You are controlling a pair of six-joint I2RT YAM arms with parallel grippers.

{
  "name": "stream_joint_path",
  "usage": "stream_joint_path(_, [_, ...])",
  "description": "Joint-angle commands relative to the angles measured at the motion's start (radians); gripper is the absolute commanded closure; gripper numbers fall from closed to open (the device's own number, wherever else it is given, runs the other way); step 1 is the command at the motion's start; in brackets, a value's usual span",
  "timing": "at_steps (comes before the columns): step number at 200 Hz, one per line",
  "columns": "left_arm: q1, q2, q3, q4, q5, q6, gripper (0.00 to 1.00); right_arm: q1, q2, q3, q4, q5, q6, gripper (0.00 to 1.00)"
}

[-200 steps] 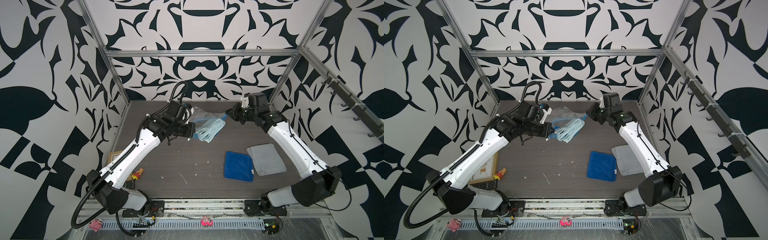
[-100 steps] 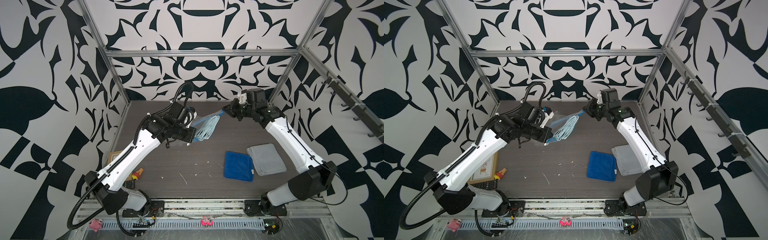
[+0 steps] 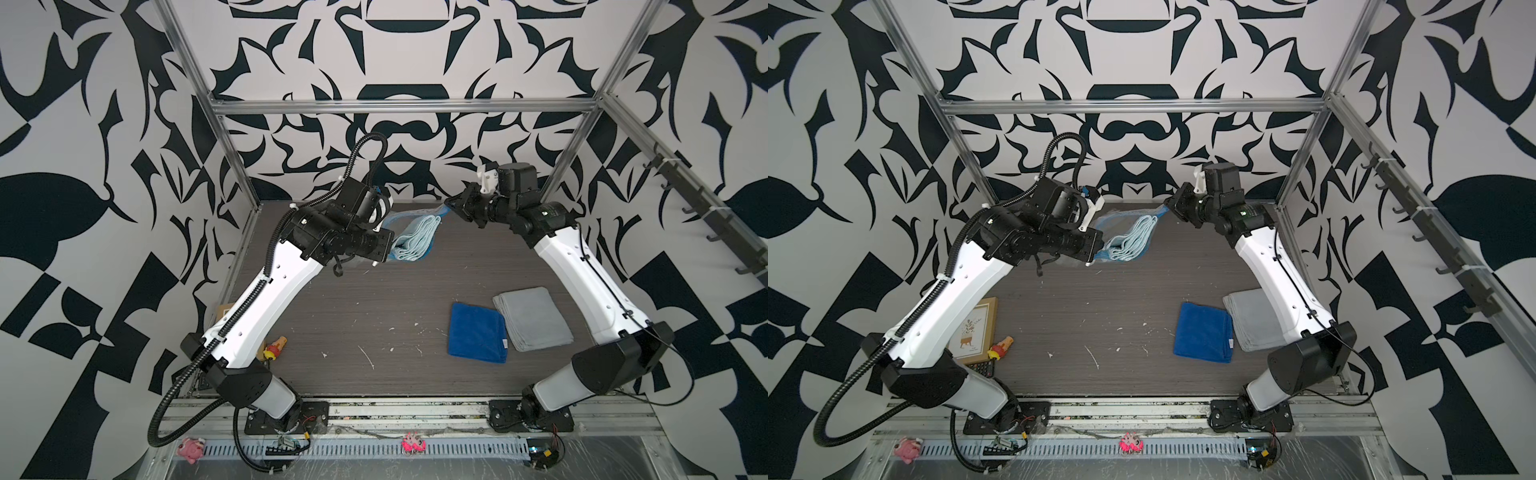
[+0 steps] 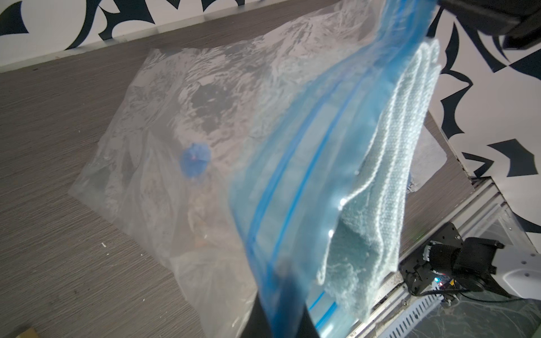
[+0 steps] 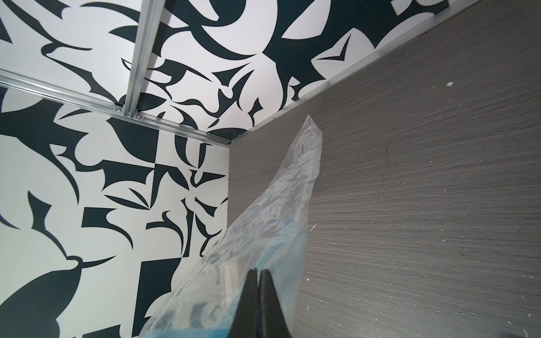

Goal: Place the folded towel into the vacuum bag
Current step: Adjust the vacuum bag at the center of the board.

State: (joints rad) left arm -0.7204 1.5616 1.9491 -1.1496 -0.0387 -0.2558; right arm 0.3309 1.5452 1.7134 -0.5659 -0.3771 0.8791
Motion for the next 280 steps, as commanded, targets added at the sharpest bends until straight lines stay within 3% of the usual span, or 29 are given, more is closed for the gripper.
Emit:
stream_joint_path(1, [-0.002,0.023,0.048,-0.051,0.019,-0.008,1.00,0.001,-0.041,-0.004,0.026,0.066,-0.033,1.00])
stream_joint_path(46, [-0.087,0.079,0.023,-0.065,-0.109,-0.028,1.00,0.001,-0.076,-0.052,0.053,0.199,0.000,1.00])
stream_joint_path(89, [-0.111,0.091,-0.015,-0.081,-0.188,-0.076,1.00,0.002,-0.118,-0.094,0.031,0.290,-0.057,1.00])
stream_joint_path(157, [-0.111,0.052,-0.086,-0.042,-0.219,-0.045,1.00,0.002,-0.127,-0.166,0.040,0.212,-0.085,1.00])
stream_joint_path(208, [-0.107,0.116,0.108,-0.023,-0.280,0.022,1.00,0.002,-0.063,-0.130,0.104,0.150,-0.071,1.00])
stream_joint_path(280, [-0.057,0.192,0.384,-0.064,-0.379,0.149,1.00,0.002,0.045,0.064,0.124,0.108,-0.037,1.00])
